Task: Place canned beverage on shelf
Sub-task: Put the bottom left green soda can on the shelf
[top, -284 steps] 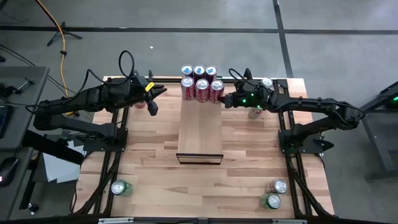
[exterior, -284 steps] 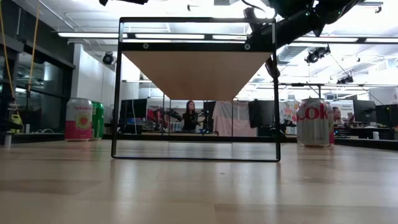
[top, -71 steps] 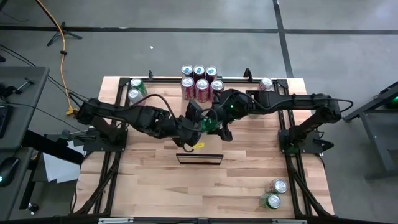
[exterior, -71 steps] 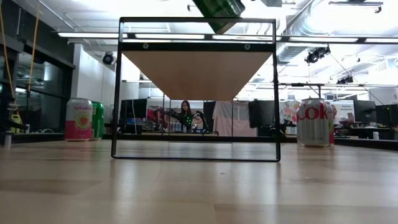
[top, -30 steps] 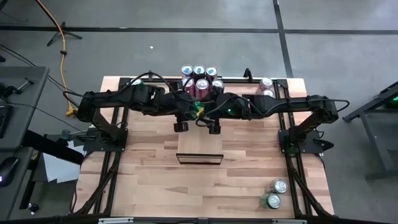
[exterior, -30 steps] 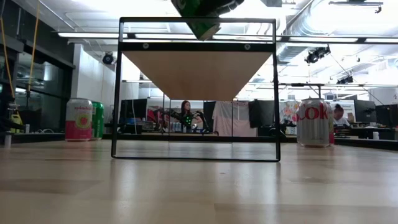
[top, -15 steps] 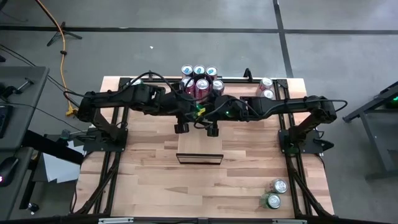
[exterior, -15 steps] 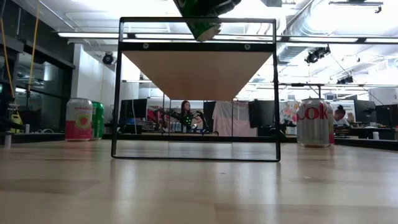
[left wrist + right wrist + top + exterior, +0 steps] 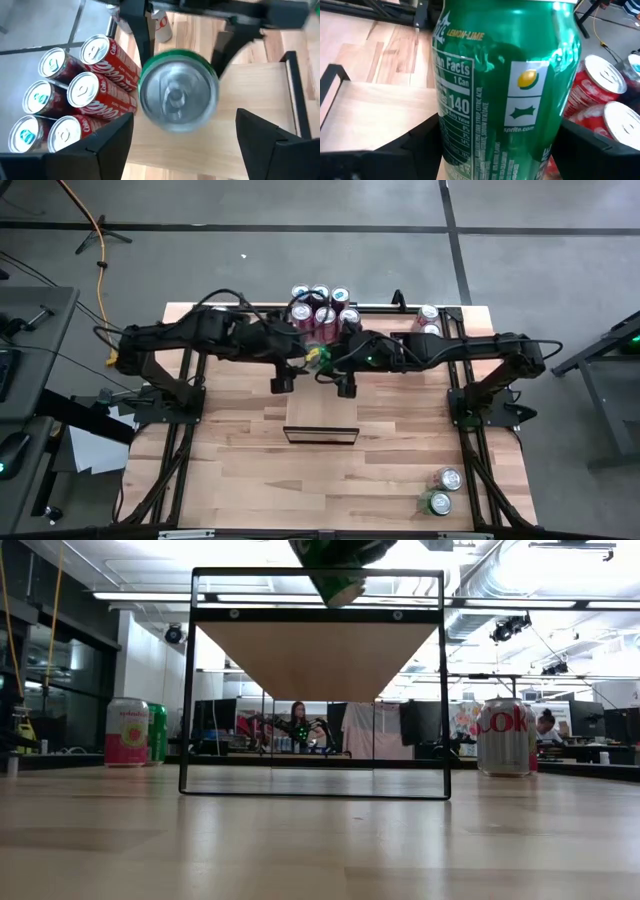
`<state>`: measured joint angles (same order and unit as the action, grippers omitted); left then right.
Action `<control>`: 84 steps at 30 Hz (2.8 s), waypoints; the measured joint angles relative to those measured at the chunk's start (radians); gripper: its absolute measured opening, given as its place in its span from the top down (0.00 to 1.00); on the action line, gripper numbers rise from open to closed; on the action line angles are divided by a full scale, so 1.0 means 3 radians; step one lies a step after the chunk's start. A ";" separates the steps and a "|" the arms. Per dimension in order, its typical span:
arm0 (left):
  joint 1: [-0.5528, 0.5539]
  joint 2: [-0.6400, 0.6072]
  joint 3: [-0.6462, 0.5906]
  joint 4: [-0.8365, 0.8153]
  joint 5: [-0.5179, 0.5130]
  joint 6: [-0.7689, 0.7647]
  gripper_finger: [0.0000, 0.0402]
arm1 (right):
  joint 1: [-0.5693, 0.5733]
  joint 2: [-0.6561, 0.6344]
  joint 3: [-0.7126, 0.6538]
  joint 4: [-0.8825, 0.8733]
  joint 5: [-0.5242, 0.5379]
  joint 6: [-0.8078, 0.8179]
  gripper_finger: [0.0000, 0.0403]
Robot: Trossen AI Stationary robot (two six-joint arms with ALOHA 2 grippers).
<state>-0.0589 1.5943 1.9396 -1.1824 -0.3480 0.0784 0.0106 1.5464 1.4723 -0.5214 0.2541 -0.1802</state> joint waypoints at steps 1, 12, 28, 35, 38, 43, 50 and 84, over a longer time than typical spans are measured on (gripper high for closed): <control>0.0001 -0.0021 0.0000 -0.0009 0.0011 -0.0004 0.32 | -0.0017 -0.0026 0.0000 -0.0072 -0.0008 0.0000 0.29; 0.0109 -0.0828 -0.0979 0.0832 0.0167 -0.0758 0.32 | -0.0169 -0.0380 -0.0325 -0.0362 -0.0712 0.0251 0.29; -0.0066 -0.2300 -0.3337 0.4050 -0.0479 -0.1258 0.31 | -0.0029 -0.0614 -0.2353 0.3782 -0.0015 0.1611 0.29; -0.0066 -0.2323 -0.3342 0.4325 -0.0895 -0.0694 0.31 | -0.0027 0.0022 -0.2006 0.3852 0.0320 0.1390 0.29; -0.0065 -0.2339 -0.3342 0.4392 -0.0916 -0.0512 0.31 | -0.0026 0.0224 -0.1826 0.3809 0.0524 0.1331 0.29; -0.0065 -0.2358 -0.3342 0.4390 -0.0974 -0.0383 0.31 | -0.0035 0.0537 -0.1535 0.3761 0.0772 0.1175 0.29; -0.0064 -0.2392 -0.3342 0.4377 -0.0987 -0.0211 0.31 | -0.0041 0.0865 -0.1104 0.3305 0.0830 0.0947 0.29; -0.0064 -0.2503 -0.3340 0.4335 -0.1164 -0.0046 0.31 | -0.0187 0.0753 -0.1047 0.2794 0.0841 0.0837 0.16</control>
<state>-0.0780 0.8433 0.9375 0.1181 -0.6971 0.0647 -0.0454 1.7723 1.1584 0.3168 0.5065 0.0708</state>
